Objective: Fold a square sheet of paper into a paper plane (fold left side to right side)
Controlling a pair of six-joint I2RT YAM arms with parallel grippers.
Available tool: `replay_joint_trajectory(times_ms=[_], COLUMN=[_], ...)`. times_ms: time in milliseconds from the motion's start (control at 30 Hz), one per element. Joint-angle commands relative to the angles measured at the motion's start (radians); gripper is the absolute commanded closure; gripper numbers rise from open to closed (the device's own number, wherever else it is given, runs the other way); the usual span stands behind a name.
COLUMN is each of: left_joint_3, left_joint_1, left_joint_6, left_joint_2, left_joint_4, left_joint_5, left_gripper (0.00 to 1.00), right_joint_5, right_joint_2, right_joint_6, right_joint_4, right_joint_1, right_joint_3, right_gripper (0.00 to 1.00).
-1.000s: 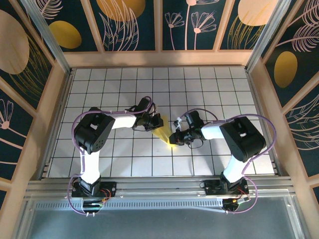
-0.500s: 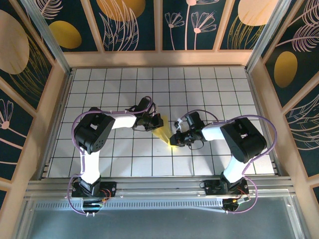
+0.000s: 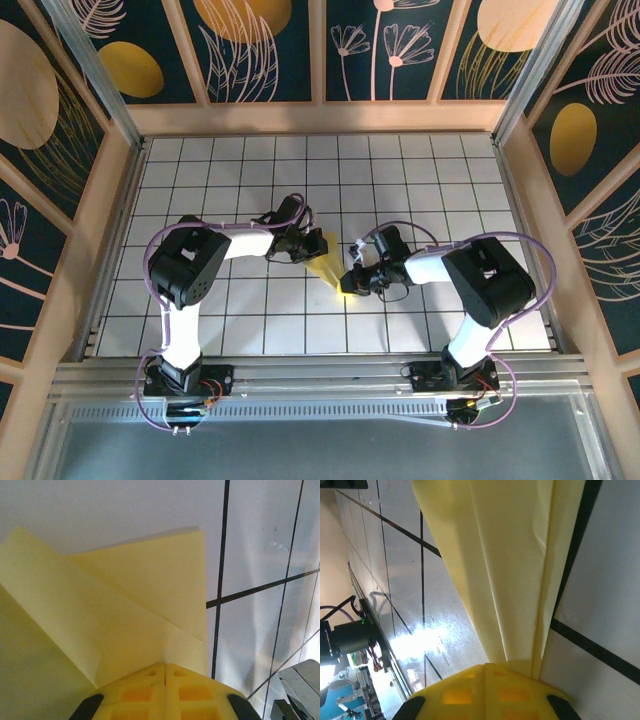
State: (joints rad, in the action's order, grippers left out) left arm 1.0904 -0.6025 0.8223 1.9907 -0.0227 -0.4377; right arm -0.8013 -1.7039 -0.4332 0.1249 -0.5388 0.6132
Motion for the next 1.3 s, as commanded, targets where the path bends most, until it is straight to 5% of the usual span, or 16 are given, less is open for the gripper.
replay_joint_trajectory(times_ms=[0, 633, 1267], left_joint_3=[-0.02, -0.014, -0.012], left_joint_1=[0.006, 0.007, 0.006], left_joint_6=[-0.017, -0.028, -0.023], left_joint_2=[0.055, 0.051, 0.048], left_joint_4=[0.121, 0.132, 0.125], left_joint_5=[0.126, 0.133, 0.125], left_gripper=[1.0, 1.0, 1.0], right_joint_5=[0.005, -0.049, 0.075], right_joint_2=[0.017, 0.2, -0.037], right_joint_6=[-0.013, -0.016, -0.039], right_joint_4=[-0.077, -0.137, -0.055], right_joint_1=[-0.024, 0.018, 0.025], right_joint_3=[-0.046, 0.011, 0.132], right_gripper=[1.0, 1.0, 1.0])
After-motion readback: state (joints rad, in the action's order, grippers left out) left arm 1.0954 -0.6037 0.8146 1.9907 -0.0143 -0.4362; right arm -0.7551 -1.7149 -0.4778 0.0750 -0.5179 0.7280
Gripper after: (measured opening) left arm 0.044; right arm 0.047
